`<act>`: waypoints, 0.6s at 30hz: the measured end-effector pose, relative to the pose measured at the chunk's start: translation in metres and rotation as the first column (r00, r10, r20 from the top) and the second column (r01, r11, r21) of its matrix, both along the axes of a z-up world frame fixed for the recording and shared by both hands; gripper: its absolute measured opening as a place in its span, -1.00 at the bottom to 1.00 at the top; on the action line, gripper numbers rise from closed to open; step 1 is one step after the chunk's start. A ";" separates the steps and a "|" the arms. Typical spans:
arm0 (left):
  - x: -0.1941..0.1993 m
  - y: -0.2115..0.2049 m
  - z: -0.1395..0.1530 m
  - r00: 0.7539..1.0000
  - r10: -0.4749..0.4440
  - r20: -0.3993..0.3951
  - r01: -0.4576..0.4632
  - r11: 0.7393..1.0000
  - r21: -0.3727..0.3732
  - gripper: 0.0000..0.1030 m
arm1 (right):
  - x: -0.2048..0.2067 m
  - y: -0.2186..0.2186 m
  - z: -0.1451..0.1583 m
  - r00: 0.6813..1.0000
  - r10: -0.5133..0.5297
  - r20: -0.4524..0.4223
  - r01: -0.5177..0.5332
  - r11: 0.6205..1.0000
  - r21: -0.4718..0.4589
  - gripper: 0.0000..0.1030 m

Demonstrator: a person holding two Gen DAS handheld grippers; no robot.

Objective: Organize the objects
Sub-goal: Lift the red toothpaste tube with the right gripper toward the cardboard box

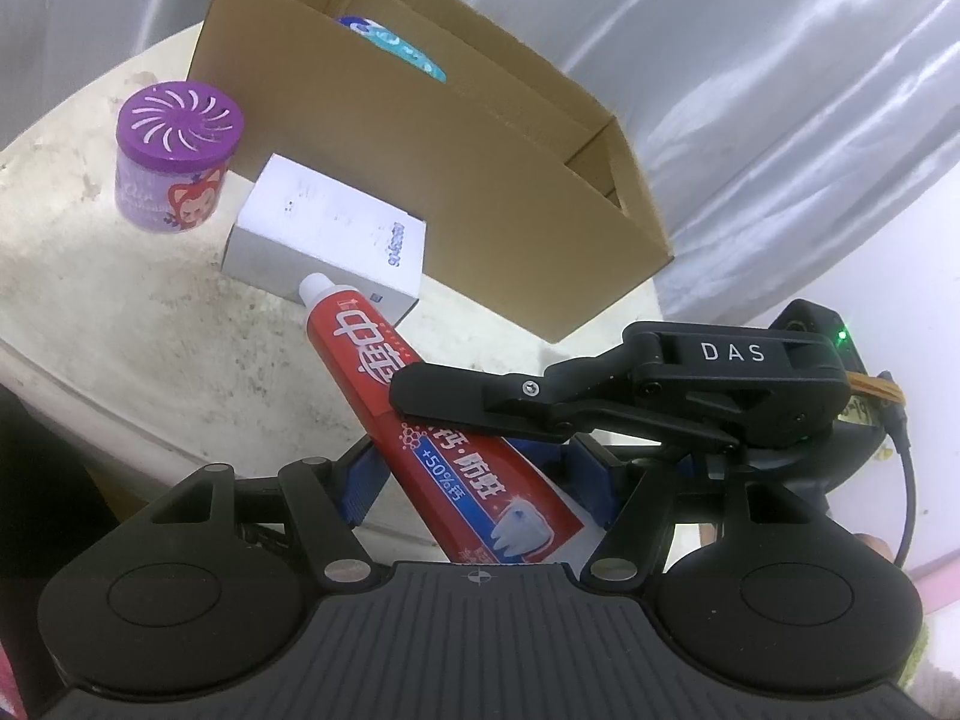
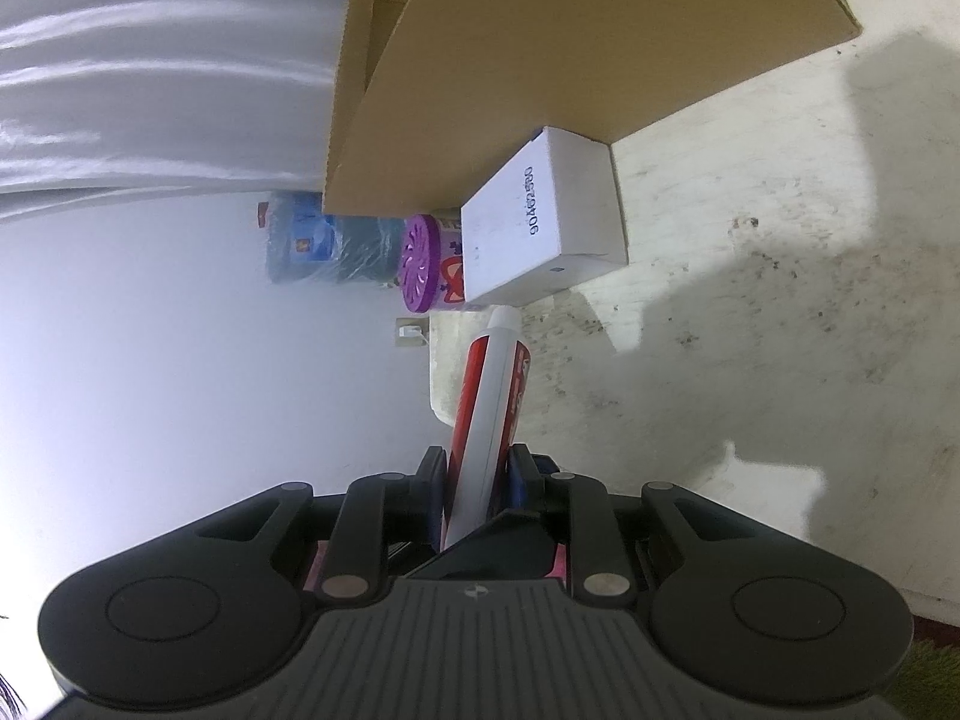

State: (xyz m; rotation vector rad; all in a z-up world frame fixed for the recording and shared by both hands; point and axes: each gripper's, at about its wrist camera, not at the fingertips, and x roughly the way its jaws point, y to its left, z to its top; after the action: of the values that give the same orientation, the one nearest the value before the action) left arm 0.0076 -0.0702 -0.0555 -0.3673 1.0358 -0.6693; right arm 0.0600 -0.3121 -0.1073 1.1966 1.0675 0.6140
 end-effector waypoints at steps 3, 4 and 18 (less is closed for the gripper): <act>-0.001 0.001 0.002 1.000 0.000 0.006 0.000 1.000 0.001 0.25 | 0.000 -0.001 0.001 1.000 0.002 0.006 -0.002 1.000 0.001 -0.53; -0.002 0.000 0.003 1.000 0.000 0.008 0.000 1.000 0.001 0.25 | -0.001 -0.001 0.001 1.000 0.002 0.007 -0.002 1.000 0.003 -0.53; -0.006 0.002 0.010 0.999 0.005 0.037 -0.005 1.000 -0.001 0.25 | -0.003 -0.006 0.006 0.999 0.011 0.039 -0.011 1.000 0.007 -0.53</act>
State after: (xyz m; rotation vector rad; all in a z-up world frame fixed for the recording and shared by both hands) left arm 0.0017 -0.0682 -0.0456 -0.3572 0.9986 -0.6698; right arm 0.0573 -0.3178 -0.1009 1.1810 1.0403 0.6478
